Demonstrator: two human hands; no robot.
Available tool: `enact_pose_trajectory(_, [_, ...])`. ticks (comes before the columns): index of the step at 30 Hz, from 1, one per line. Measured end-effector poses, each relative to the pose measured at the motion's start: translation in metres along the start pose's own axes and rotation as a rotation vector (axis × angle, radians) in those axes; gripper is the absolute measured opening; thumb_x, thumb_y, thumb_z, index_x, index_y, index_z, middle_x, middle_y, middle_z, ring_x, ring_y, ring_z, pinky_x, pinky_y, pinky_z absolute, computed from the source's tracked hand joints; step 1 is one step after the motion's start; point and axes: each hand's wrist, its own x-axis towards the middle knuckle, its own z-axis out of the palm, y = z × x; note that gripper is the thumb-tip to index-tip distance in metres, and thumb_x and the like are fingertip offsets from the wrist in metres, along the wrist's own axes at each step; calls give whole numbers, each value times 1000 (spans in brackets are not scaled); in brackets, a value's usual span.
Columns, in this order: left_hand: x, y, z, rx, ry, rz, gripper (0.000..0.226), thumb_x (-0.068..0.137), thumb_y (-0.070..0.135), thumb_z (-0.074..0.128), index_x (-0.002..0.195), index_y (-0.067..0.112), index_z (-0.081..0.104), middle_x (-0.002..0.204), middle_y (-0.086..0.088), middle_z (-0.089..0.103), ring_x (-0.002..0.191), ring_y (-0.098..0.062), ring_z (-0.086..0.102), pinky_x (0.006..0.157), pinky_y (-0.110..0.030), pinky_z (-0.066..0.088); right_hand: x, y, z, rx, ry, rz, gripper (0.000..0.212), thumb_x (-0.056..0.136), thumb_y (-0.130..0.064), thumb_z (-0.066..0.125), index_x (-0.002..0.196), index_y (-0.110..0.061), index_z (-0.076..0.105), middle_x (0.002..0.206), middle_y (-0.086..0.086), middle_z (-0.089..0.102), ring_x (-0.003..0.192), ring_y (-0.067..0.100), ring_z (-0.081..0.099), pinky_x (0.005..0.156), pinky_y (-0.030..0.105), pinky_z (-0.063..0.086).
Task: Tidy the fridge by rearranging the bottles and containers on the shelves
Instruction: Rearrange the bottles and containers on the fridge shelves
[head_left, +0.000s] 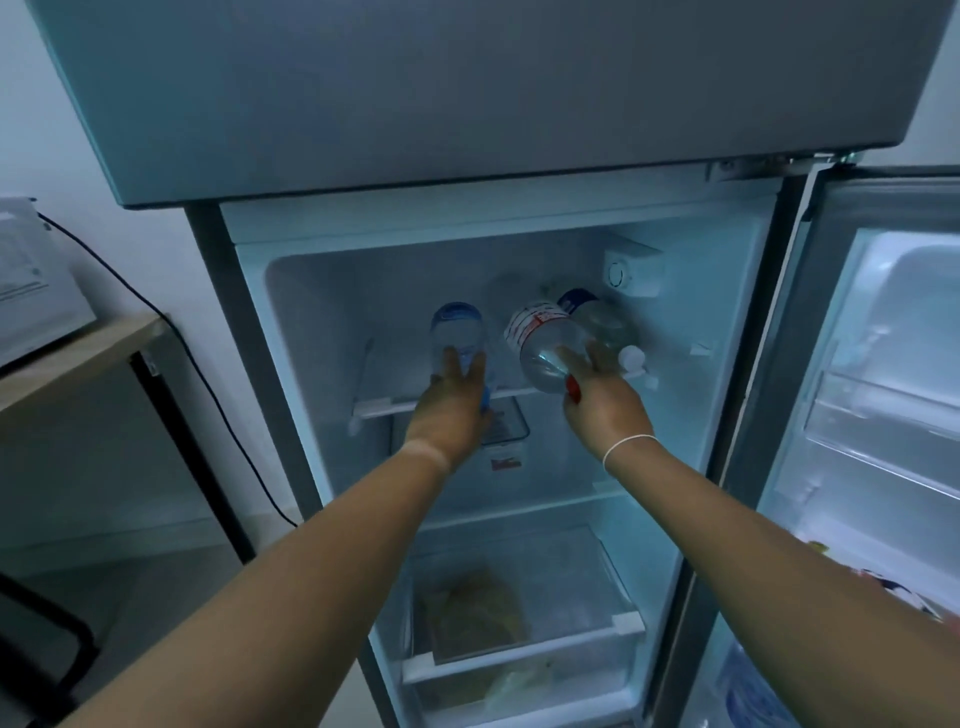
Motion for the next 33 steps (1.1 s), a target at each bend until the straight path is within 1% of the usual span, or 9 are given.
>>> enact_pose_trajectory(8, [5, 23, 17, -73, 53, -9, 70, 94, 19, 49, 152, 18, 9, 160, -15, -3, 129, -39, 43, 94, -38, 47, 1, 4, 2, 18, 14, -2, 55, 93, -10, 46, 143, -31, 35, 159, 8, 19, 124, 35, 52, 87, 35, 49])
enact_pose_trajectory(13, [4, 20, 19, -82, 67, -21, 71, 95, 22, 50, 153, 20, 10, 161, -14, -5, 133, -36, 41, 98, -37, 46, 1, 7, 2, -2, 12, -18, 58, 92, -9, 48, 144, -31, 35, 159, 8, 17, 126, 34, 50, 85, 35, 49])
enact_pose_trajectory(16, [3, 20, 18, -84, 67, -20, 70, 94, 23, 49, 153, 22, 11, 161, -13, -5, 133, -35, 42, 100, -36, 44, 0, 9, 5, -3, 5, -26, 61, 91, -9, 48, 146, -31, 31, 160, 8, 14, 128, 34, 48, 84, 35, 49])
enact_pose_trajectory(20, [-1, 18, 9, -72, 32, -24, 71, 93, 28, 52, 152, 26, 12, 162, -8, -5, 134, -30, 42, 99, -35, 44, -2, 10, 5, 36, -53, -23, 68, 89, -12, 51, 148, -30, 24, 161, 6, 7, 135, 33, 39, 90, 36, 48])
enact_pose_trajectory(22, [-4, 17, 3, -36, 19, -24, 74, 92, 31, 53, 153, 27, 11, 162, -8, -3, 134, -31, 42, 97, -35, 45, -5, 8, 0, 58, -47, -11, 68, 87, -13, 53, 147, -29, 25, 160, 7, 10, 136, 34, 37, 93, 37, 47])
enact_pose_trajectory(25, [-15, 20, -6, 14, 25, -34, 75, 91, 33, 53, 153, 26, 12, 162, -9, 2, 136, -33, 38, 100, -39, 45, -16, 2, -10, 64, -26, -4, 68, 86, -15, 54, 147, -26, 26, 158, 11, 15, 135, 36, 37, 94, 39, 47])
enact_pose_trajectory(30, [-59, 33, -20, 66, 44, -12, 75, 90, 38, 56, 152, 23, 17, 159, -13, 13, 134, -34, 40, 98, -42, 46, -54, -5, -33, 19, -46, -49, 63, 84, -17, 56, 142, -25, 31, 148, 11, 27, 121, 37, 47, 85, 40, 48])
enact_pose_trajectory(31, [-71, 36, -23, 65, 31, -11, 74, 90, 39, 56, 152, 23, 17, 159, -13, 14, 135, -34, 39, 100, -43, 46, -63, -6, -39, 1, -46, -67, 62, 85, -17, 56, 141, -24, 32, 147, 10, 28, 121, 36, 47, 84, 40, 48])
enact_pose_trajectory(33, [-94, 42, -31, 58, 17, -1, 75, 90, 39, 56, 152, 24, 16, 159, -12, 13, 137, -32, 36, 103, -43, 44, -82, -8, -53, -26, -50, -85, 62, 86, -18, 55, 142, -24, 31, 150, 9, 26, 127, 33, 43, 89, 40, 47])
